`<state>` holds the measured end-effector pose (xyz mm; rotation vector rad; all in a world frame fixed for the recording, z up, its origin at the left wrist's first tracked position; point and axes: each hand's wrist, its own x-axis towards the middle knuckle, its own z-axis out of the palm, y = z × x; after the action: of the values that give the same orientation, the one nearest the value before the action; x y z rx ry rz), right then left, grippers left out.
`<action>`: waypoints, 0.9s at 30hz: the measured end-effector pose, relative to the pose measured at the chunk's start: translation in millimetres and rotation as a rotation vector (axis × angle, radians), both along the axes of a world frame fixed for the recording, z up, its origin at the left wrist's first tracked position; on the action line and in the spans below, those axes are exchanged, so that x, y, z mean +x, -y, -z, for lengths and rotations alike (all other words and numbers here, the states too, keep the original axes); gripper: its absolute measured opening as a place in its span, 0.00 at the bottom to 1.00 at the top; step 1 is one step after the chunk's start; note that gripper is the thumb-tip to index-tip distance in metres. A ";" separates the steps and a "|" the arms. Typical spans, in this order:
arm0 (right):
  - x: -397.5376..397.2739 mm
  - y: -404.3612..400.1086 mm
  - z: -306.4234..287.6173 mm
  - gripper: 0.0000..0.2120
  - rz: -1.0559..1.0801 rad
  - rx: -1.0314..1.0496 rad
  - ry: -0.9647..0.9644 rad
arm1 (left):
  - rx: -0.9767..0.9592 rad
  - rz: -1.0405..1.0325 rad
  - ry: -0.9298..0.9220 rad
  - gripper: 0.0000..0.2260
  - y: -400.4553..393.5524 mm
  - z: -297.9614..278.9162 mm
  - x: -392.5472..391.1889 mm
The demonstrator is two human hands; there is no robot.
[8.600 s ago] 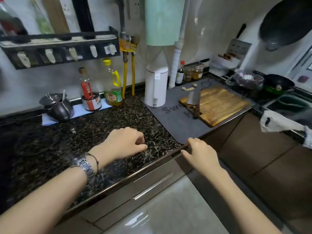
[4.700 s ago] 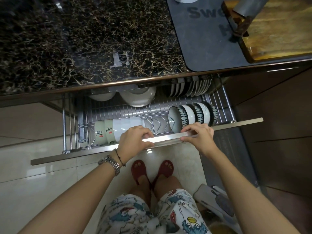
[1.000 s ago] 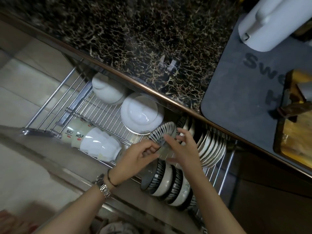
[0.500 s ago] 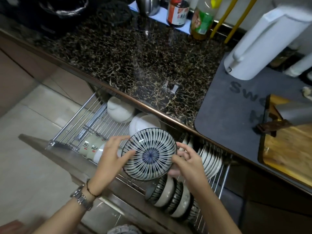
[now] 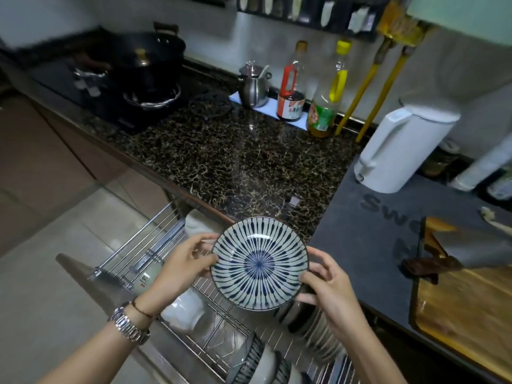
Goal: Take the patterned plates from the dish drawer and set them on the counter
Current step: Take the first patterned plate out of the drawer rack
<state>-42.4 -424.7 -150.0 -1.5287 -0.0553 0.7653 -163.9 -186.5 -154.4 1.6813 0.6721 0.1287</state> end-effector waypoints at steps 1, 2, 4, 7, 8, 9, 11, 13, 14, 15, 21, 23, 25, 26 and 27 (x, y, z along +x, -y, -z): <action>4.8 -1.4 -3.7 0.20 -0.004 0.004 0.014 | -0.002 -0.004 0.005 0.17 -1.6 -7.5 4.9; 8.9 -3.1 -8.2 0.20 -0.007 0.009 0.028 | -0.003 -0.005 0.011 0.17 -3.9 -14.7 9.6; 15.6 -7.4 -18.3 0.19 -0.009 0.026 0.052 | 0.006 -0.004 0.022 0.16 -9.5 -29.9 17.4; 24.7 -20.6 -34.9 0.19 -0.007 0.069 0.065 | -0.015 -0.001 0.036 0.16 -21.6 -53.3 27.5; 28.1 -27.6 -40.0 0.19 -0.009 0.079 0.069 | -0.019 -0.002 0.042 0.16 -27.6 -60.4 30.7; 31.5 -35.7 -44.1 0.19 -0.010 0.086 0.076 | -0.016 -0.004 0.051 0.16 -34.8 -66.6 34.2; 37.7 -55.6 -50.3 0.19 -0.003 0.099 0.097 | 0.006 -0.011 0.067 0.16 -52.6 -77.1 41.0; 43.5 -79.9 -52.8 0.19 0.011 0.107 0.122 | 0.014 -0.020 0.079 0.16 -75.4 -83.0 48.1; 46.7 -93.9 -52.9 0.19 0.017 0.109 0.131 | 0.007 -0.019 0.081 0.17 -88.7 -84.6 52.2; 49.8 -108.8 -52.2 0.19 0.024 0.109 0.134 | -0.006 -0.015 0.082 0.17 -103.2 -84.8 56.6; 73.5 -223.0 -34.6 0.19 0.099 0.072 0.123 | -0.027 0.026 0.069 0.16 -221.1 -66.0 98.5; 83.2 -266.6 -25.6 0.17 0.140 0.052 0.114 | -0.029 0.034 0.061 0.16 -267.9 -55.8 117.6; 92.3 -307.6 -19.4 0.17 0.165 0.032 0.109 | -0.028 0.045 0.050 0.16 -309.9 -47.3 133.9; 97.6 -326.4 -17.2 0.17 0.168 0.023 0.104 | -0.024 0.053 0.042 0.16 -328.9 -43.2 141.5; 102.9 -343.8 -15.0 0.18 0.168 0.015 0.099 | -0.019 0.061 0.038 0.16 -346.4 -39.1 149.0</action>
<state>60.5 -81.0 -135.0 -1.5352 -0.0056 0.5541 -14.9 159.9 -115.2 1.6751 0.5918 0.1100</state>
